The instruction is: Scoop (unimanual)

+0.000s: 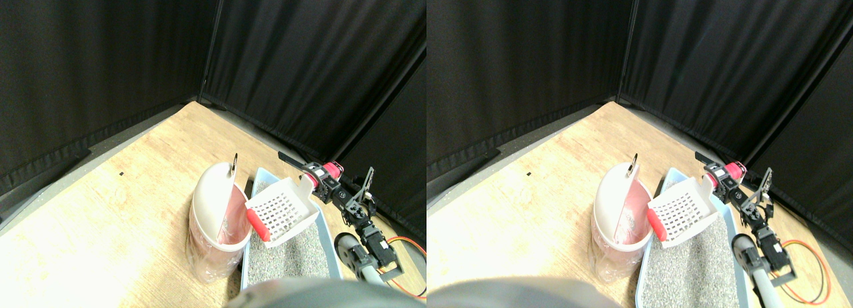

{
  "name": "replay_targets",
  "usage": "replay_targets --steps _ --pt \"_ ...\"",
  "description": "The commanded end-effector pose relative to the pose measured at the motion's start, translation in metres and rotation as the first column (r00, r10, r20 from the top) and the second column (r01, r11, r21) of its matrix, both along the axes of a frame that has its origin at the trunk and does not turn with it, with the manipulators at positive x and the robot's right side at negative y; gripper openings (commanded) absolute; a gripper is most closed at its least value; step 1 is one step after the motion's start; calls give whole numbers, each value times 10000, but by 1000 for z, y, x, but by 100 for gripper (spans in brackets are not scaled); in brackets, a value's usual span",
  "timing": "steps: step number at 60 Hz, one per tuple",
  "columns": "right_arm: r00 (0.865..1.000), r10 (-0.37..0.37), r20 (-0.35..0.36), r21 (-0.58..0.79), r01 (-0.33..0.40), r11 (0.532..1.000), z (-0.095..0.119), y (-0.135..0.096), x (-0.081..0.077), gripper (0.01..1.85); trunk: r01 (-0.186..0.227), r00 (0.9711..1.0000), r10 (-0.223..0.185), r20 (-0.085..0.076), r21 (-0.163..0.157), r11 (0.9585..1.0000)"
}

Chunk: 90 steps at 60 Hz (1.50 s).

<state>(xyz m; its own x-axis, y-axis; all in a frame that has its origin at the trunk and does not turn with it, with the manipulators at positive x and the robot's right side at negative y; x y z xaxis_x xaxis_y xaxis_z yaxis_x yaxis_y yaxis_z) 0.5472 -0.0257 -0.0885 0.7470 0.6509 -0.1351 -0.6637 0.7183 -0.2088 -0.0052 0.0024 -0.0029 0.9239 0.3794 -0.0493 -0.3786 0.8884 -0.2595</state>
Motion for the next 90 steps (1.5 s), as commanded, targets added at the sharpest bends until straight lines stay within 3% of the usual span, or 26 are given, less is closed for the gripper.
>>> replay_targets --steps 1,9,18,22,26,39,45,61,65,73,76,79,90 --pt "9993 8 365 145 -13 9999 14 4 -2 5 -282 9995 281 -167 -18 9996" --pt "9983 13 575 35 -15 10000 17 5 0 6 -278 9995 277 -145 -26 9996" --pt "9985 -148 529 -301 164 9994 24 5 0 26 -214 9997 214 -153 0 9998" --pt "9982 -438 407 -579 461 9973 25 5 0 23 -187 9997 187 -141 14 9998" --pt "9979 -585 291 -568 601 9966 24 5 1 5 -164 9997 164 -170 15 9999" --pt "9977 -627 261 -251 634 9977 18 -2 4 12 -21 9998 23 -175 122 9999" --pt "9972 -684 313 106 681 9976 17 -6 4 5 67 9998 -63 -205 174 9998" --pt "9814 -1879 386 1125 1825 9767 10 -35 9 5 449 9986 -439 -297 348 9984" --pt "9790 -2007 363 1522 1931 9693 7 -44 11 5 597 9977 -584 -332 414 9974" --pt "9630 -2682 267 2425 2540 9363 0 -67 11 5 919 9952 -897 -401 571 9941" --pt "9501 -3108 255 2633 2935 9190 -1 -79 7 5 1038 9939 -1011 -448 625 9926" --pt "9478 -3168 359 2718 2958 9158 -3 -84 6 5 1147 9927 -1118 -451 682 9911" --pt "9315 -3609 445 3401 3255 8823 -9 -112 -2 5 1691 9847 -1643 -577 935 9811"
